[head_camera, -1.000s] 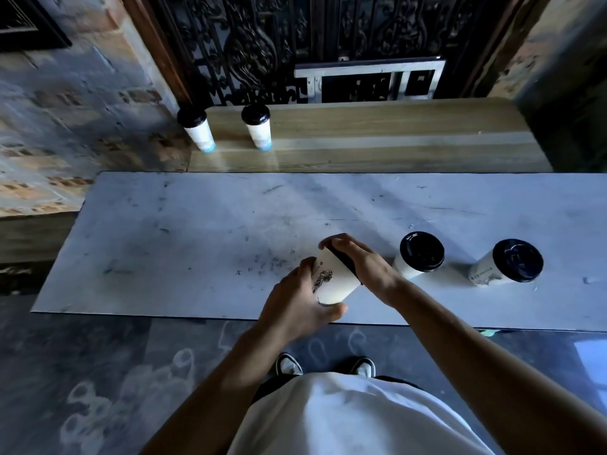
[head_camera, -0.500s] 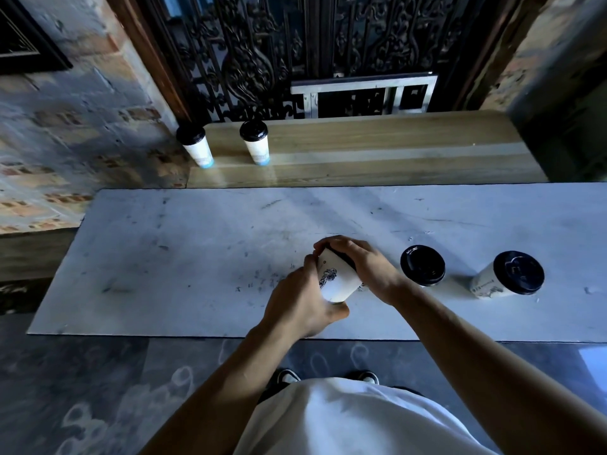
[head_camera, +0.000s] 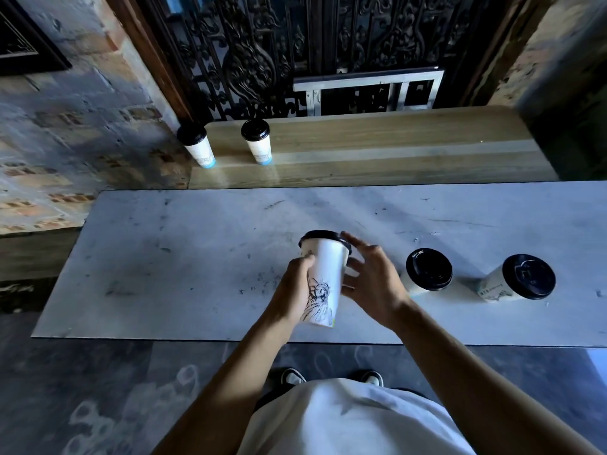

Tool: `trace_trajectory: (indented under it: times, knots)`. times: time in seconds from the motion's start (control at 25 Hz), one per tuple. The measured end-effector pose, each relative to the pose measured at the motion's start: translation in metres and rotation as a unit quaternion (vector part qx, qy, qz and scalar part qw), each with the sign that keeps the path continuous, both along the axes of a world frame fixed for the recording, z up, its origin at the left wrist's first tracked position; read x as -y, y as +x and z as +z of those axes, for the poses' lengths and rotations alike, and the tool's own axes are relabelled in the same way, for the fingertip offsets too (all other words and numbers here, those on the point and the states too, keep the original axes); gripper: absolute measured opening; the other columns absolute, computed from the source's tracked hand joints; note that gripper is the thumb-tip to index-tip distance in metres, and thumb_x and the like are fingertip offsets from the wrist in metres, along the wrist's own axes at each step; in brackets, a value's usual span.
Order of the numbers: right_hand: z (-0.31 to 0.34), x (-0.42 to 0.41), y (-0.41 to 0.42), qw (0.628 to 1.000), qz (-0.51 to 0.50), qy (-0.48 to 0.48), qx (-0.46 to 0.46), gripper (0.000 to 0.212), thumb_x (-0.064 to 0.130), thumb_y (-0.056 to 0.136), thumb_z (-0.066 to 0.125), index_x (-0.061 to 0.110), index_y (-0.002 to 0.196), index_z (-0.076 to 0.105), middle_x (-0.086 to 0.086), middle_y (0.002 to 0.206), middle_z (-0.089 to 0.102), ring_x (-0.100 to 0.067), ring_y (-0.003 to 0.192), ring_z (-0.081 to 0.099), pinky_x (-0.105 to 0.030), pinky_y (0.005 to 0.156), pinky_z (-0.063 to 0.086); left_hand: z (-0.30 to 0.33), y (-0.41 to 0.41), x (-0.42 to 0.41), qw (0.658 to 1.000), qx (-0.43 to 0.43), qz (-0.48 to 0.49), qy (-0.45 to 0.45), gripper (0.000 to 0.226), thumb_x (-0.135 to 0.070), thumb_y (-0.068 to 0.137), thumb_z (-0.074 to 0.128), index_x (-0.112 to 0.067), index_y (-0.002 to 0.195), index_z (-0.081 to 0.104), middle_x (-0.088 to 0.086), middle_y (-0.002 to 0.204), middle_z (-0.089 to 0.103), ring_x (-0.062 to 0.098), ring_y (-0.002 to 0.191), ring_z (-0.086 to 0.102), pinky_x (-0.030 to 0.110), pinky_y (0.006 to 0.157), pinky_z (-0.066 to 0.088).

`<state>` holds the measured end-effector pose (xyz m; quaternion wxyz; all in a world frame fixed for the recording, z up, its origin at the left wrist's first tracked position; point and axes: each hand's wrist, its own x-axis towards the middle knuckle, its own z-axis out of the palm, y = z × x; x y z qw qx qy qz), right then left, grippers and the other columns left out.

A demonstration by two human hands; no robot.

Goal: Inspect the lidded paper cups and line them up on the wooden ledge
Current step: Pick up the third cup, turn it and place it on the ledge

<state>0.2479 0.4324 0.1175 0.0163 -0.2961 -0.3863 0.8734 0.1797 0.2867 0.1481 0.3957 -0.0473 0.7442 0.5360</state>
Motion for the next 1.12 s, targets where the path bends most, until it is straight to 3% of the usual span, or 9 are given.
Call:
trace_trajectory:
  times: [0.12, 0.2, 0.28, 0.44, 0.56, 0.72, 0.84, 1.0, 1.12]
  knots:
    - [-0.013, 0.012, 0.007, 1.0, 0.029, -0.005, -0.005, 0.059, 0.029, 0.082, 0.058, 0.037, 0.14, 0.054, -0.012, 0.098, 0.06, -0.023, 0.074, 0.064, -0.036, 0.07, 0.055, 0.001, 0.003, -0.003, 0.981, 0.137, 0.11, 0.082, 0.043, -0.039, 0.1, 0.049, -0.003, 0.113, 0.069, 0.021, 0.104, 0.072, 0.032, 0.093, 0.067, 0.06, 0.094, 0.052]
    - [-0.02, 0.017, 0.008, 1.0, 0.008, -0.007, 0.003, 0.048, 0.022, 0.099, 0.048, 0.038, 0.145, 0.049, -0.022, 0.108, 0.061, -0.03, 0.086, 0.064, -0.048, 0.083, 0.056, 0.002, 0.008, -0.006, 0.977, 0.153, 0.117, 0.087, 0.047, -0.039, 0.101, 0.051, -0.002, 0.124, 0.067, 0.025, 0.12, 0.072, 0.036, 0.102, 0.068, 0.067, 0.102, 0.047]
    - [-0.026, 0.019, 0.011, 1.0, -0.002, -0.014, 0.002, 0.045, 0.021, 0.103, 0.043, 0.034, 0.145, 0.05, -0.039, 0.128, 0.055, -0.039, 0.107, 0.057, -0.064, 0.104, 0.042, 0.0, 0.012, -0.007, 0.981, 0.143, 0.112, 0.065, 0.041, -0.044, 0.102, 0.053, -0.01, 0.118, 0.07, 0.014, 0.113, 0.078, 0.031, 0.102, 0.073, 0.058, 0.1, 0.055]
    - [-0.029, 0.02, 0.016, 0.999, -0.019, -0.028, 0.018, 0.046, 0.019, 0.103, 0.038, 0.023, 0.148, 0.047, -0.042, 0.141, 0.048, -0.047, 0.117, 0.054, -0.075, 0.112, 0.029, -0.01, 0.015, -0.002, 0.996, 0.077, 0.048, 0.008, 0.04, -0.054, 0.102, 0.049, -0.022, 0.097, 0.073, -0.004, 0.089, 0.082, 0.012, 0.08, 0.078, 0.029, 0.07, 0.06]
    - [-0.031, 0.021, 0.016, 0.999, -0.021, -0.033, 0.019, 0.045, 0.015, 0.105, 0.036, 0.016, 0.149, 0.044, -0.044, 0.141, 0.047, -0.062, 0.127, 0.047, -0.078, 0.11, 0.028, -0.013, 0.016, 0.002, 0.999, 0.026, 0.017, -0.019, 0.046, -0.055, 0.103, 0.044, -0.021, 0.104, 0.075, 0.0, 0.101, 0.081, 0.016, 0.094, 0.077, 0.031, 0.08, 0.06]
    - [-0.034, 0.02, 0.014, 0.999, -0.022, -0.033, 0.022, 0.043, 0.018, 0.105, 0.039, 0.02, 0.147, 0.047, -0.045, 0.143, 0.043, -0.062, 0.124, 0.048, -0.082, 0.106, 0.028, -0.01, 0.018, 0.004, 0.997, -0.058, 0.04, -0.023, 0.043, -0.056, 0.088, 0.055, -0.023, 0.113, 0.068, 0.004, 0.11, 0.074, 0.024, 0.107, 0.07, 0.054, 0.101, 0.054]
    - [-0.036, 0.019, 0.016, 0.999, -0.025, -0.031, 0.019, 0.046, 0.011, 0.102, 0.038, 0.022, 0.145, 0.049, -0.043, 0.145, 0.041, -0.055, 0.123, 0.052, -0.079, 0.106, 0.032, -0.008, 0.021, 0.008, 0.987, -0.151, 0.045, -0.012, 0.043, -0.05, 0.08, 0.065, -0.034, 0.119, 0.062, -0.003, 0.098, 0.071, 0.016, 0.093, 0.069, 0.048, 0.091, 0.058]
    - [-0.036, 0.017, 0.02, 0.999, -0.008, -0.022, 0.028, 0.044, 0.016, 0.1, 0.04, 0.03, 0.138, 0.056, -0.032, 0.131, 0.055, -0.038, 0.106, 0.059, -0.062, 0.1, 0.05, -0.008, 0.019, 0.015, 0.959, -0.283, 0.005, -0.001, 0.042, -0.022, 0.089, 0.076, -0.036, 0.128, 0.066, -0.001, 0.111, 0.063, 0.004, 0.099, 0.065, 0.023, 0.088, 0.055]
    - [-0.035, 0.016, 0.023, 1.0, 0.006, -0.012, 0.019, 0.045, 0.023, 0.09, 0.05, 0.033, 0.133, 0.06, -0.019, 0.117, 0.061, -0.029, 0.092, 0.067, -0.046, 0.08, 0.059, -0.005, 0.013, 0.016, 0.948, -0.317, -0.013, 0.013, 0.035, -0.009, 0.089, 0.074, -0.029, 0.118, 0.075, -0.002, 0.112, 0.065, 0.014, 0.103, 0.069, 0.038, 0.096, 0.056]
